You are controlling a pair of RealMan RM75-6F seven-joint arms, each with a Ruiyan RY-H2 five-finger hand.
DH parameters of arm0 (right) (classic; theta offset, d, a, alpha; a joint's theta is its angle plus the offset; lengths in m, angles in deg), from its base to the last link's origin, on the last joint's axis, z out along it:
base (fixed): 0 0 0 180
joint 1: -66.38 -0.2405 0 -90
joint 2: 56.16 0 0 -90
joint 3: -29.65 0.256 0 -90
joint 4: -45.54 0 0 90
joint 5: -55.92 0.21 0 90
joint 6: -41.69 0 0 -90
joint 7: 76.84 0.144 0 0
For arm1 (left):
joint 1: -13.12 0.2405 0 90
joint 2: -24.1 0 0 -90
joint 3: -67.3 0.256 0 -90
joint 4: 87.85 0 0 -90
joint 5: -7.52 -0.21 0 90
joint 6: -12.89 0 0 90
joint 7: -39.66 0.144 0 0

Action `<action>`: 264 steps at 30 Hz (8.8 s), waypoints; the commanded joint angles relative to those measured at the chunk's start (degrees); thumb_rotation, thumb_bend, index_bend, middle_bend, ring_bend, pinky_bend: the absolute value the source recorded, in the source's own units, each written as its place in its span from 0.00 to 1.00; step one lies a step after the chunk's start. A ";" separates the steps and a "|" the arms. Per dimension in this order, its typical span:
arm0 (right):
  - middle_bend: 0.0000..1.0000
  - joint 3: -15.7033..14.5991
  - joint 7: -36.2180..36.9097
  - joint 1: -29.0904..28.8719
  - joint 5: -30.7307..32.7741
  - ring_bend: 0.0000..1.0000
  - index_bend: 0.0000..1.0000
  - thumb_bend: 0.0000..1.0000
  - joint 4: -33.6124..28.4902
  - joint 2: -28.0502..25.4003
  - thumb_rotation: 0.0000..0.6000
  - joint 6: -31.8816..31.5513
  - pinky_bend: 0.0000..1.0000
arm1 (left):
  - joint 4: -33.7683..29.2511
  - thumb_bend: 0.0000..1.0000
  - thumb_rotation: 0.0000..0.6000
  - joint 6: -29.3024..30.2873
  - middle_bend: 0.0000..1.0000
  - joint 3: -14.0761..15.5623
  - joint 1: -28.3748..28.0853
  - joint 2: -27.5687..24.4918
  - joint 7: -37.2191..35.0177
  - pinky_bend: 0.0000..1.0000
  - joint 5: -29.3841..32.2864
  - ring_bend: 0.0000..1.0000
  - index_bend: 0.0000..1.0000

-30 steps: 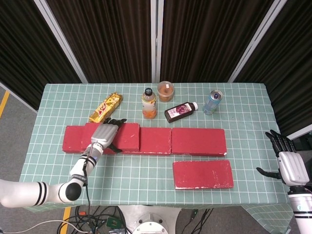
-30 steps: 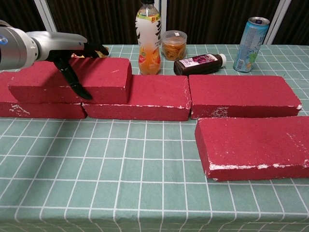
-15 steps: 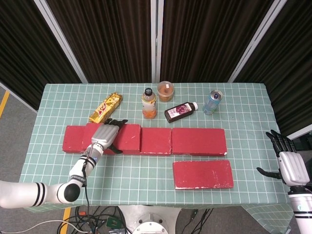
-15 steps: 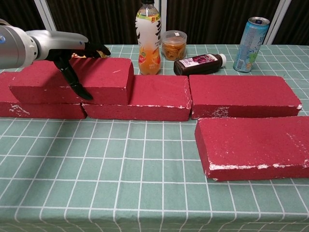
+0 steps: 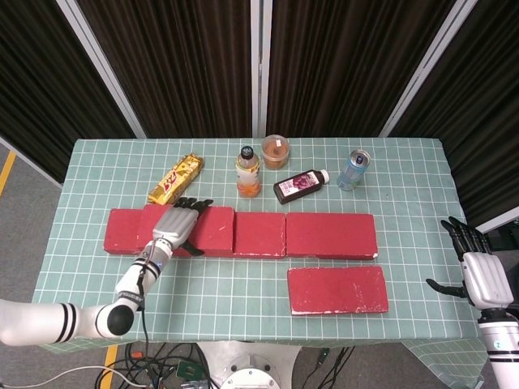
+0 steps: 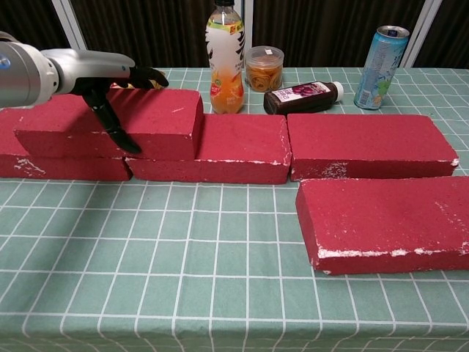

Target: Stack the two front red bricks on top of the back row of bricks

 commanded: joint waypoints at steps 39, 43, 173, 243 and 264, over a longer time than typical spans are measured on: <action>0.00 -4.16 -4.72 -2.37 -9.63 0.00 0.00 0.00 -6.91 -5.36 1.00 4.19 0.00 | -20.58 0.07 1.00 22.65 0.00 10.58 20.02 -23.59 -4.46 0.00 -18.18 0.00 0.03; 0.00 -4.87 -9.59 -3.81 -10.06 0.00 0.00 0.00 -9.02 -4.61 1.00 7.21 0.00 | -17.27 0.06 1.00 25.58 0.00 11.71 25.54 -26.08 -11.19 0.00 -23.99 0.00 0.03; 0.24 6.51 -29.29 -43.66 36.63 0.15 0.09 0.06 -2.40 13.77 1.00 34.75 0.12 | 2.26 0.05 1.00 25.26 0.00 6.32 48.67 -21.11 -35.76 0.00 -52.74 0.00 0.03; 0.22 2.91 -39.37 -52.76 54.21 0.15 0.09 0.06 -4.86 19.65 1.00 25.66 0.10 | 7.70 0.05 1.00 22.28 0.00 8.80 48.05 -18.51 -43.02 0.00 -55.72 0.00 0.03; 0.21 3.03 -40.94 -53.34 56.07 0.15 0.09 0.06 -4.92 20.72 1.00 24.48 0.10 | 8.36 0.05 1.00 21.71 0.00 9.05 47.92 -18.64 -44.63 0.00 -55.64 0.00 0.03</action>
